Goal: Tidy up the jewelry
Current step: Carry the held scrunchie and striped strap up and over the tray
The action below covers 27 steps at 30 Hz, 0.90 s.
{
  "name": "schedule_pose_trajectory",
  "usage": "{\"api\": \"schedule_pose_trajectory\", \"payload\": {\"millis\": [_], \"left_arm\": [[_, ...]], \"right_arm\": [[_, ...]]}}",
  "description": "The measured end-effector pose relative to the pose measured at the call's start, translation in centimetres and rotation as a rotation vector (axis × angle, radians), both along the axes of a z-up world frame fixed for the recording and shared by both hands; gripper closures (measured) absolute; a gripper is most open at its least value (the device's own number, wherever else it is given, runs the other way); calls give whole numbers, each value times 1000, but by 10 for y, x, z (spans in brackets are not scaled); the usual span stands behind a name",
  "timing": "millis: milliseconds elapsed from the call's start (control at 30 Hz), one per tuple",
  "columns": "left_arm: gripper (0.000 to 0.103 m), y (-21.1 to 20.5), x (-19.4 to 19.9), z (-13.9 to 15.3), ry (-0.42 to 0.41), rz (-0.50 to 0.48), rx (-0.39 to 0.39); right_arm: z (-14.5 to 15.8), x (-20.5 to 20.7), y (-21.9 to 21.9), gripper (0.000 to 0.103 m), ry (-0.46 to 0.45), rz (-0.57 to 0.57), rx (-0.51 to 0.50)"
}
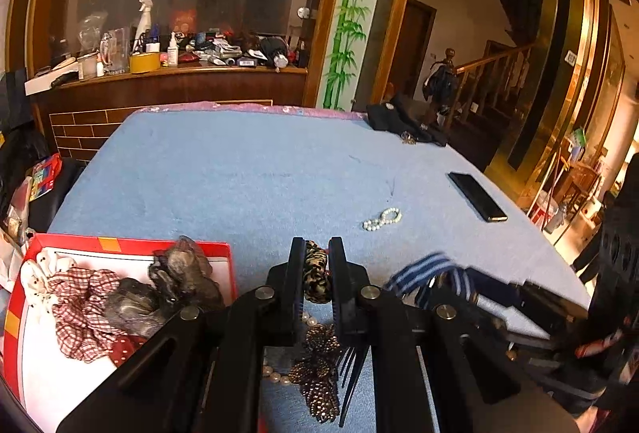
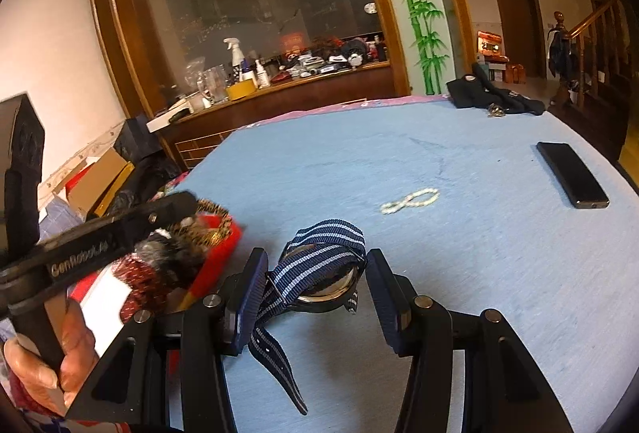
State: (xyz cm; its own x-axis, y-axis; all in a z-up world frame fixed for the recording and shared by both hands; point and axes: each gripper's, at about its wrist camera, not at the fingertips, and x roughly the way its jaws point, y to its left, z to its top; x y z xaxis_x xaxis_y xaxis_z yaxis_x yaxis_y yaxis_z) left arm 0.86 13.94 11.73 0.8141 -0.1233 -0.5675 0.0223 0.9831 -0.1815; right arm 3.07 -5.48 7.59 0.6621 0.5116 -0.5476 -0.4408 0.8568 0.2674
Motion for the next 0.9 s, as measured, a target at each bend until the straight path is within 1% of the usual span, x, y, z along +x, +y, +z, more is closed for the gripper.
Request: {"api": "schedule_pose_trajectory", "payload": {"millis": [200, 267, 333, 467, 600, 733, 833, 900], "left_arm": [[93, 19, -23, 4, -30, 48, 11], [93, 31, -34, 4, -33, 78, 6], [93, 51, -49, 4, -45, 111, -14], [92, 84, -76, -1, -49, 189, -14], [92, 120, -97, -14, -20, 286, 20], [92, 149, -107, -28, 21, 374, 33], [92, 167, -109, -37, 57, 426, 24], [92, 176, -109, -44, 78, 443, 12]], "right_arm": [[11, -18, 20, 48, -14, 38, -11], [17, -26, 28, 48, -29, 54, -20], [23, -34, 36, 48, -41, 72, -26], [36, -52, 58, 48, -75, 127, -32], [42, -68, 87, 48, -94, 200, -35], [41, -81, 118, 48, -94, 278, -45], [37, -90, 143, 48, -94, 340, -57], [32, -96, 161, 48, -93, 374, -73]]}}
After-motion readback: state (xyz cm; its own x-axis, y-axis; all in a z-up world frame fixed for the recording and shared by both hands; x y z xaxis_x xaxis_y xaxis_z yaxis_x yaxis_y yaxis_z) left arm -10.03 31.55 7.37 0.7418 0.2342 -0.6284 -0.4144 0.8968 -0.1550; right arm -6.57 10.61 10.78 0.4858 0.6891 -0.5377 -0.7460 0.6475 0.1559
